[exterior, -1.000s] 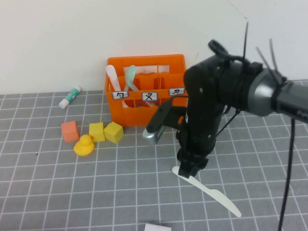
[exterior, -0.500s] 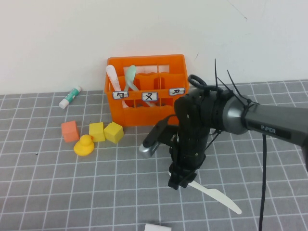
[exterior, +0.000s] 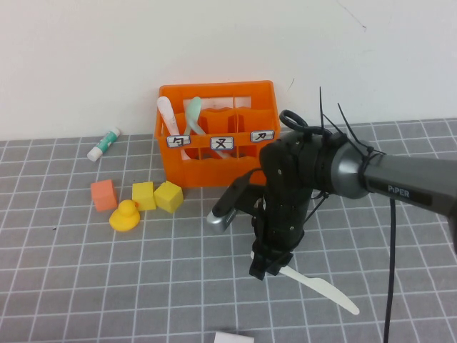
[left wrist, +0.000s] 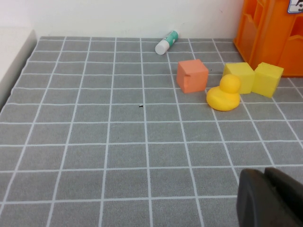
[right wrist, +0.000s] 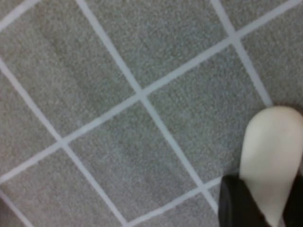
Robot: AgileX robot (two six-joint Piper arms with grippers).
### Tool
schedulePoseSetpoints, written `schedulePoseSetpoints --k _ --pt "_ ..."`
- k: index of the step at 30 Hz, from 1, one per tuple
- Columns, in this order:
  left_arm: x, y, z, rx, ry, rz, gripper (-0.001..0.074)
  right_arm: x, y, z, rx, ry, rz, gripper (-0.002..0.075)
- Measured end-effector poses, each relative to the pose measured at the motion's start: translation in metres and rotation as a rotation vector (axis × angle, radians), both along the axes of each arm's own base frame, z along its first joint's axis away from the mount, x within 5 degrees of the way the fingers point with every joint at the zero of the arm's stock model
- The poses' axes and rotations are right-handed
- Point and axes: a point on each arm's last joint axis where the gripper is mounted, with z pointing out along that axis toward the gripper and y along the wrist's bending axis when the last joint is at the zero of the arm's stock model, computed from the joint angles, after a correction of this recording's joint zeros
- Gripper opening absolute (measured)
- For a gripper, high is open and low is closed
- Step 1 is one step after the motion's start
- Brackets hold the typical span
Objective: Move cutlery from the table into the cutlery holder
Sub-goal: Pick up the knife, then place the knife on the box
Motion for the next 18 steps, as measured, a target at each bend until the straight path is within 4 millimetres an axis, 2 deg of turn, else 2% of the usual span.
schedulePoseSetpoints --k 4,9,13,18 --pt "0.0 0.0 0.0 0.0 0.0 0.0 -0.0001 0.0 0.002 0.002 0.04 0.002 -0.028 0.0192" --pt "0.0 0.0 0.0 0.004 0.0 -0.001 -0.0001 -0.01 0.004 0.015 0.221 -0.065 -0.131 0.0192" --pt "0.0 0.0 0.0 0.004 0.0 -0.001 -0.0001 -0.027 -0.01 0.044 0.42 -0.243 -0.241 0.0192" --pt "0.0 0.0 0.0 0.004 0.0 -0.001 -0.0001 -0.049 -0.039 0.079 0.678 -0.591 -0.408 0.0192"
